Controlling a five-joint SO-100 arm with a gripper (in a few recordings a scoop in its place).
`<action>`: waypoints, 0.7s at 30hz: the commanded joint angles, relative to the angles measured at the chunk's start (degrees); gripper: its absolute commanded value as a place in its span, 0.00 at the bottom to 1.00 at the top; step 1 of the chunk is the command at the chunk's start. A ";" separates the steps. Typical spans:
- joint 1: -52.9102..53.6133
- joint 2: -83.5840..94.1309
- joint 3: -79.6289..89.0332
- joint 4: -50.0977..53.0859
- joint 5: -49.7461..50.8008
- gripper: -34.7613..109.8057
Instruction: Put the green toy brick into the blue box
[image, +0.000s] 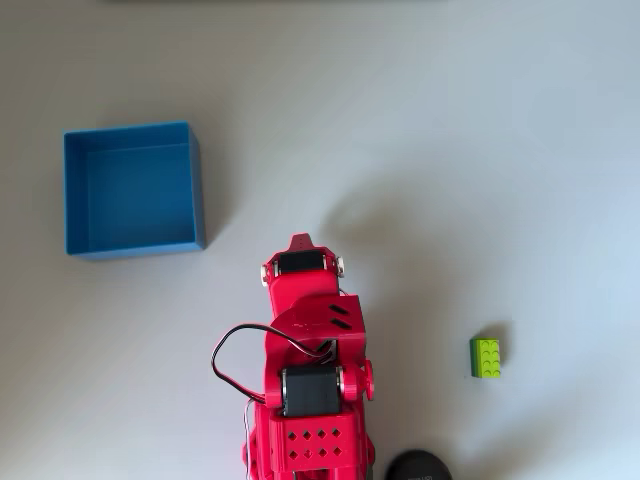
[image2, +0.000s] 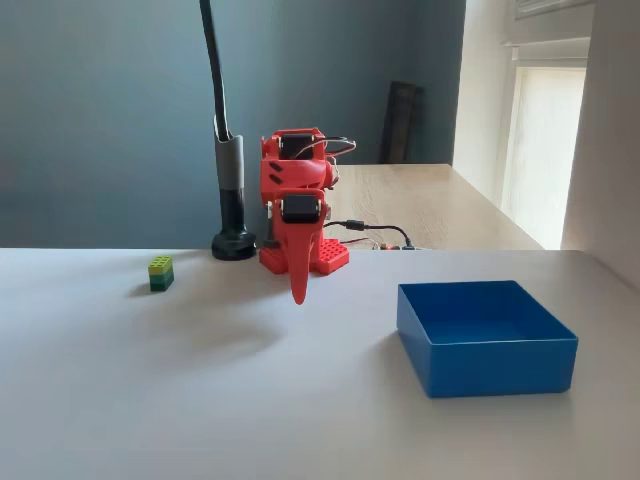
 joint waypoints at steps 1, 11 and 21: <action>-0.79 1.32 0.79 0.35 -1.05 0.24; -0.62 1.32 0.79 0.35 -0.62 0.24; -0.62 1.32 0.79 0.35 -0.53 0.24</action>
